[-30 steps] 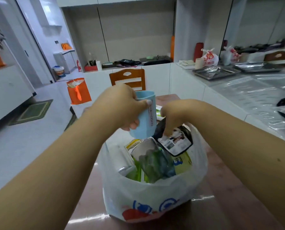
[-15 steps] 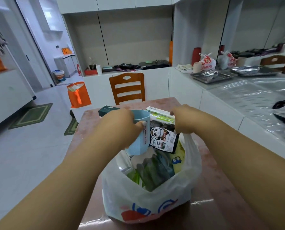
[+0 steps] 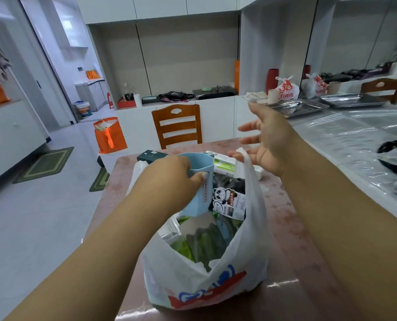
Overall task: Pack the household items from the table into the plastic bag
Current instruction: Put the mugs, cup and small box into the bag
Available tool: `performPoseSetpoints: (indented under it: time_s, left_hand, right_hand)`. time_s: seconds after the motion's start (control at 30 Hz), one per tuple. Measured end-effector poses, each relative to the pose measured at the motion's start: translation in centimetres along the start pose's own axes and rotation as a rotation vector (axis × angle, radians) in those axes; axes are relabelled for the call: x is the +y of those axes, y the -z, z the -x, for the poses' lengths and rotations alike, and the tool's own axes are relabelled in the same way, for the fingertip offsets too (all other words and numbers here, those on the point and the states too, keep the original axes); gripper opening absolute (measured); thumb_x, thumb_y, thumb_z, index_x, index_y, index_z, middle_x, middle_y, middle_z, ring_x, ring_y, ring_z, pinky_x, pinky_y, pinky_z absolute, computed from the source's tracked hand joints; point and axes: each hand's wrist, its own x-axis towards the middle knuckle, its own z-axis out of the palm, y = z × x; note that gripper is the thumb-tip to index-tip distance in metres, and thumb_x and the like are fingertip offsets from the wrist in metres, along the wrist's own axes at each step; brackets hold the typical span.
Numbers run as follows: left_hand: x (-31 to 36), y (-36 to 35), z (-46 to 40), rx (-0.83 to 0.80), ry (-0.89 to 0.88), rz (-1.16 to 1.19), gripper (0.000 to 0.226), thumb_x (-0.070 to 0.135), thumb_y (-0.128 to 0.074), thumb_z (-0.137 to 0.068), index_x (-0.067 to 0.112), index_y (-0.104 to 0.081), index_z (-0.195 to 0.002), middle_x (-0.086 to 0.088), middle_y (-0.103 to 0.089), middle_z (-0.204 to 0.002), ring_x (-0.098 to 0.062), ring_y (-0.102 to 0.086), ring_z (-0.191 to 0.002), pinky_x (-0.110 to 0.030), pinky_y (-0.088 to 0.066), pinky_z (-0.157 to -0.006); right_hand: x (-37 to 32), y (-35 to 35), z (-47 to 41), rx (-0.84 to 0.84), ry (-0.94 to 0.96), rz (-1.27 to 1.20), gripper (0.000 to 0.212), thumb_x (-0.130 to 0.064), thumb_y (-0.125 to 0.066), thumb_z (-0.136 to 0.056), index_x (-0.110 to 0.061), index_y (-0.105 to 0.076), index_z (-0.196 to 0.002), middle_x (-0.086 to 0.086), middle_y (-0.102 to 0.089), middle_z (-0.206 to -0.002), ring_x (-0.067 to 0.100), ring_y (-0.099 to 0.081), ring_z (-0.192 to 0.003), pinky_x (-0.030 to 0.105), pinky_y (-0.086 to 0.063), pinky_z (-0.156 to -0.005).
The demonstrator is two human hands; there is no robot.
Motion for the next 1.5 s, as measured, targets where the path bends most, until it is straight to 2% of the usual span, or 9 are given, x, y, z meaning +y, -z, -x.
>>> performPoseSetpoints:
  time_s: [0.23, 0.33, 0.53, 0.63, 0.77, 0.87, 1.17, 1.4, 1.5]
  left_hand:
    - [-1.9, -1.5, -0.5, -0.16, 0.011, -0.314, 0.041, 0.042, -0.038, -0.099, 0.009, -0.06, -0.11, -0.007, -0.062, -0.087, -0.025, -0.067, -0.087, -0.034, -0.056, -0.074]
    - [-1.9, -1.5, -0.8, -0.253, -0.011, -0.393, 0.035, 0.034, -0.048, -0.099, 0.017, -0.049, -0.13, -0.005, -0.064, -0.11, -0.02, -0.067, -0.088, -0.033, -0.059, -0.079]
    - [-3.5, 0.5, -0.5, 0.4, 0.167, -0.294, 0.061, 0.062, -0.058, -0.081, 0.02, -0.038, -0.121, 0.0, -0.047, -0.093, -0.017, -0.048, -0.077, -0.027, -0.039, -0.052]
    - [-5.4, 0.2, -2.1, 0.307, 0.345, -0.26, 0.05, 0.055, -0.057, -0.083, 0.014, -0.051, -0.113, -0.003, -0.053, -0.093, -0.016, -0.05, -0.069, -0.026, -0.037, -0.05]
    - [-6.8, -0.4, -4.9, 0.217, 0.479, 0.56, 0.024, 0.02, -0.047, -0.092, 0.003, -0.061, -0.102, -0.01, -0.063, -0.086, -0.015, -0.054, -0.063, -0.024, -0.038, -0.051]
    - [-7.1, 1.1, -5.9, 0.204, 0.551, 1.318, 0.015, 0.013, -0.048, -0.093, 0.007, -0.058, -0.083, -0.001, -0.054, -0.05, -0.01, -0.047, -0.04, -0.022, -0.04, -0.039]
    - [-7.5, 7.6, -7.6, 0.145, 0.26, 1.626, 0.018, 0.023, -0.046, -0.093, 0.009, -0.057, -0.094, 0.007, -0.036, -0.042, -0.003, -0.027, -0.026, -0.014, -0.022, -0.027]
    - [-9.9, 1.1, -10.0, -0.044, 0.422, 1.472, 0.023, 0.023, -0.051, -0.088, 0.009, -0.049, -0.106, 0.001, -0.044, -0.045, -0.005, -0.027, -0.028, -0.012, -0.023, -0.027]
    - [-10.8, 1.8, -10.9, -0.079, 0.407, 1.514, 0.044, 0.029, -0.051, -0.09, 0.012, -0.046, -0.129, 0.0, -0.047, -0.046, -0.005, -0.029, -0.028, -0.012, -0.026, -0.028]
  right_hand:
    - [1.7, -1.0, 0.3, -0.005, 0.059, 0.284, 0.052, -0.069, -0.032, -0.089, -0.022, -0.053, -0.091, 0.005, -0.055, -0.101, 0.029, -0.064, -0.099, 0.032, -0.051, -0.064]
    - [2.0, -1.4, -0.1, 0.026, 0.113, 0.322, 0.052, -0.071, -0.031, -0.088, -0.024, -0.054, -0.09, 0.003, -0.056, -0.105, 0.03, -0.061, -0.105, 0.045, -0.052, -0.085]
    - [2.1, -2.2, -0.5, 0.04, 0.129, 0.285, 0.052, -0.071, -0.03, -0.088, -0.025, -0.054, -0.091, 0.002, -0.056, -0.102, 0.033, -0.059, -0.109, 0.052, -0.048, -0.098]
    - [2.0, -2.5, -0.6, 0.033, 0.121, 0.203, 0.051, -0.068, -0.032, -0.089, -0.023, -0.054, -0.092, 0.005, -0.057, -0.101, 0.033, -0.061, -0.105, 0.048, -0.053, -0.093]
    - [1.8, -2.6, -0.7, 0.062, 0.162, 0.027, 0.047, -0.061, -0.034, -0.093, -0.019, -0.055, -0.094, 0.01, -0.059, -0.103, 0.033, -0.065, -0.095, 0.045, -0.056, -0.085]
    - [0.7, -2.2, -0.9, 0.11, 0.272, -0.146, 0.046, -0.057, -0.036, -0.094, -0.015, -0.054, -0.096, 0.011, -0.057, -0.102, 0.035, -0.066, -0.09, 0.049, -0.057, -0.083]
    - [-4.2, -1.9, -3.1, 0.147, 0.552, -0.247, 0.052, -0.06, -0.03, -0.094, -0.016, -0.056, -0.101, 0.01, -0.059, -0.107, 0.032, -0.069, -0.089, 0.046, -0.059, -0.077]
    - [0.7, -4.3, -6.3, 0.055, 0.06, 0.37, 0.068, -0.071, -0.019, -0.09, -0.015, -0.056, -0.103, 0.013, -0.056, -0.117, 0.032, -0.063, -0.099, 0.049, -0.05, -0.094]
    - [0.8, -5.2, -6.3, 0.234, 0.238, 0.985, 0.068, -0.066, -0.018, -0.093, -0.016, -0.051, -0.127, 0.008, -0.049, -0.131, 0.027, -0.05, -0.113, 0.041, -0.04, -0.096]
